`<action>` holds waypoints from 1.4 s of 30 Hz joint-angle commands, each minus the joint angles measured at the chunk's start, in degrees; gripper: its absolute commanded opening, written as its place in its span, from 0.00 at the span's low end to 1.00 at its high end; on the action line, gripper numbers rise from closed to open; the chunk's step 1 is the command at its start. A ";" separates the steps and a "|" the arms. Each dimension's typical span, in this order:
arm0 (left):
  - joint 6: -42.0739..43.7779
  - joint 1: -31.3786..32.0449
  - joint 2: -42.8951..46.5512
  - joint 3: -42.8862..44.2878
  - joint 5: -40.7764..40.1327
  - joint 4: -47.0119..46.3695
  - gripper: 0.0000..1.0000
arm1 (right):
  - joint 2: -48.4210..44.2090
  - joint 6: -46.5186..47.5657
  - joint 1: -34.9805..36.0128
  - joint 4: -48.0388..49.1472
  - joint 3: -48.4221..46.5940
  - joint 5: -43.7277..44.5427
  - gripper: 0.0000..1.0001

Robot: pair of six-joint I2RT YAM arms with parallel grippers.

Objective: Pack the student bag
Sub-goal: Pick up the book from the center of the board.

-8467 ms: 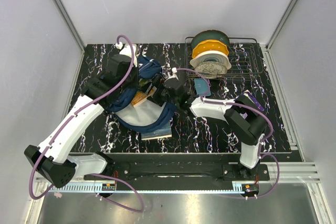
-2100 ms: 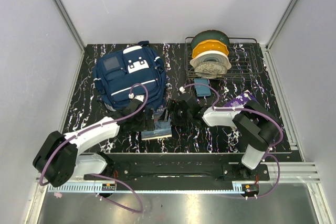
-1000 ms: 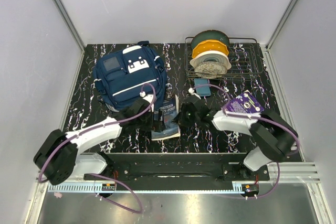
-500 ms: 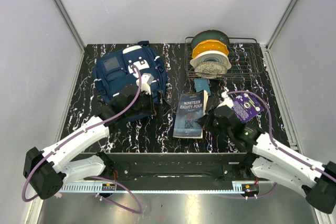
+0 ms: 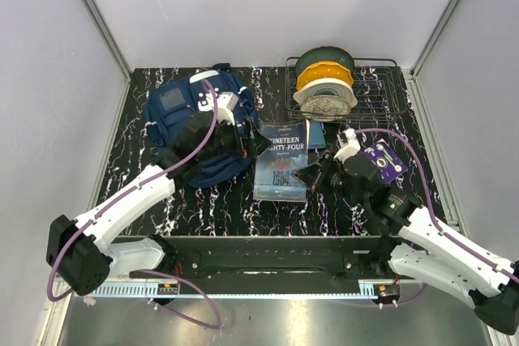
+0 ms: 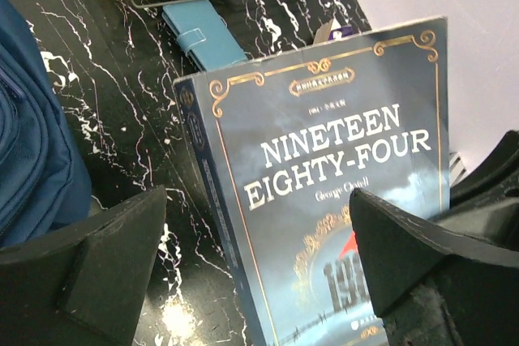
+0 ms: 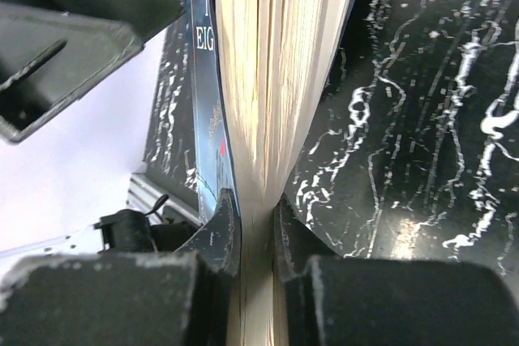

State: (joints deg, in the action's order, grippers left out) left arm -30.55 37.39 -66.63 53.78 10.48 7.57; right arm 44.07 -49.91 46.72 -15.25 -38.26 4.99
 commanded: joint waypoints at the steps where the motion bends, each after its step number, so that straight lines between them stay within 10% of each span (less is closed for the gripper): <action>1: -2.06 -2.66 0.19 0.63 4.36 -7.31 0.99 | -2.59 -0.36 -0.05 17.24 -1.91 -4.82 0.00; 22: -2.50 -7.94 -0.43 -0.43 23.43 -19.17 0.93 | 2.59 -1.86 -0.05 33.61 2.14 -14.93 0.00; 29: -1.98 -7.86 -0.08 -0.69 25.12 -18.91 0.32 | 4.53 -1.68 -0.05 34.05 2.14 -14.84 0.00; 30: -1.71 -7.86 -0.17 -0.61 25.03 -18.04 0.12 | 4.62 -1.59 -0.05 33.71 2.22 -14.66 0.00; 34: -0.57 -7.94 -0.08 0.88 21.00 -14.00 0.00 | 4.70 -1.16 -0.14 28.88 1.35 -10.37 0.03; 37: 0.05 -8.03 0.79 1.24 16.96 -11.71 0.00 | 4.09 -0.46 -0.05 24.39 0.29 -7.20 0.28; 38: 0.05 -8.20 1.24 1.24 15.38 -11.27 0.00 | 4.18 -0.28 -0.14 21.69 -0.06 -6.15 0.66; 42: -0.04 -10.05 2.82 2.47 6.41 -5.57 0.00 | 2.25 -1.68 -0.23 15.62 -0.85 0.97 0.99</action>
State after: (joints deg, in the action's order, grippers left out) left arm -32.45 29.12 -66.50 53.21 25.80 -2.02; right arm 49.30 -51.20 46.72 3.03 -35.11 -2.46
